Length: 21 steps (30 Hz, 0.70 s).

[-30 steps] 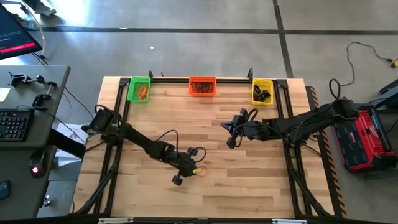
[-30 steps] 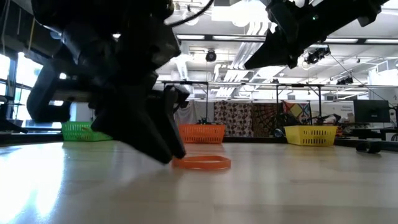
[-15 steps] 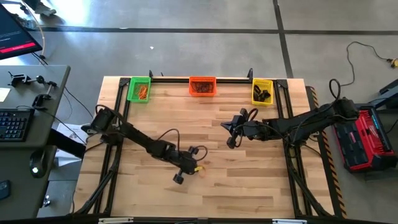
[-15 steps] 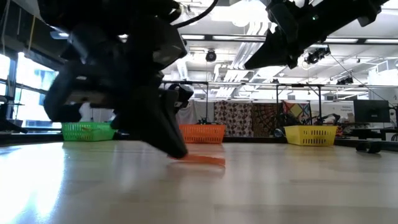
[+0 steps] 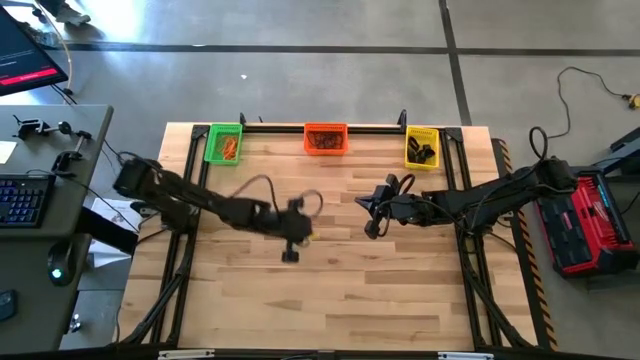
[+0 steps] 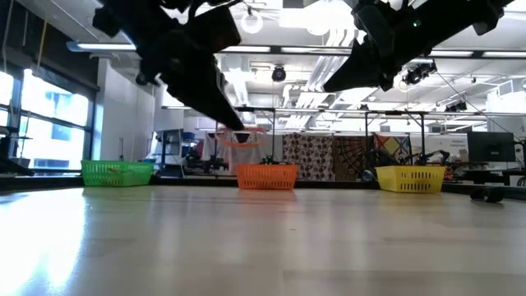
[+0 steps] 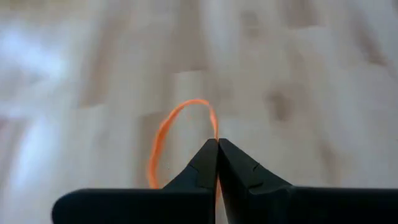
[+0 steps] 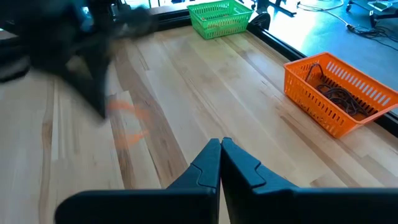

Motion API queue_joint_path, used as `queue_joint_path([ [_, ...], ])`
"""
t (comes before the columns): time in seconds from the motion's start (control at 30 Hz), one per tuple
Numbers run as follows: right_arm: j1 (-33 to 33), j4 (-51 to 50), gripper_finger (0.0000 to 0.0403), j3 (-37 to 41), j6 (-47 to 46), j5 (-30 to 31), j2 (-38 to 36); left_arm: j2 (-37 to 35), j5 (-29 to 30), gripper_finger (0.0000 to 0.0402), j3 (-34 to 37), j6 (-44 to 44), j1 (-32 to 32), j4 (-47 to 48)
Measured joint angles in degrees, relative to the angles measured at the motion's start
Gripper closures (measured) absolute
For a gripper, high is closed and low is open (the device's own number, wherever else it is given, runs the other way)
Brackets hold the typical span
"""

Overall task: Sort rubber bands into baskets
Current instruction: Put the orange rubber band into the green bin

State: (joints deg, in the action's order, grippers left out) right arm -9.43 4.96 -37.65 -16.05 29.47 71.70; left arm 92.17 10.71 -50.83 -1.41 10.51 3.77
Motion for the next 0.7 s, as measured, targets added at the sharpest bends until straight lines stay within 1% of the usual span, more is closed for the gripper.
queue_joint_path([
  [0.17,0.0,0.0,0.0403,0.0,0.0,0.0,0.0,-8.6,6.9,0.0401,0.0,6.4,-6.0,10.9],
  [0.37,0.0,0.0,0.0403,0.0,0.0,0.0,0.0,-16.6,14.3,0.0401,0.0,14.9,-15.9,26.8],
  [0.47,0.0,0.0,0.0403,0.0,0.0,0.0,0.0,-19.1,15.5,0.0401,0.0,18.6,-22.2,34.2],
  [0.53,0.0,0.0,0.0403,0.0,0.0,0.0,0.0,-20.3,15.6,0.0401,0.0,19.3,-26.8,38.1],
  [0.7,0.0,0.0,0.0403,0.0,0.0,0.0,0.0,-20.8,16.4,0.0401,0.0,17.3,-38.0,42.2],
])
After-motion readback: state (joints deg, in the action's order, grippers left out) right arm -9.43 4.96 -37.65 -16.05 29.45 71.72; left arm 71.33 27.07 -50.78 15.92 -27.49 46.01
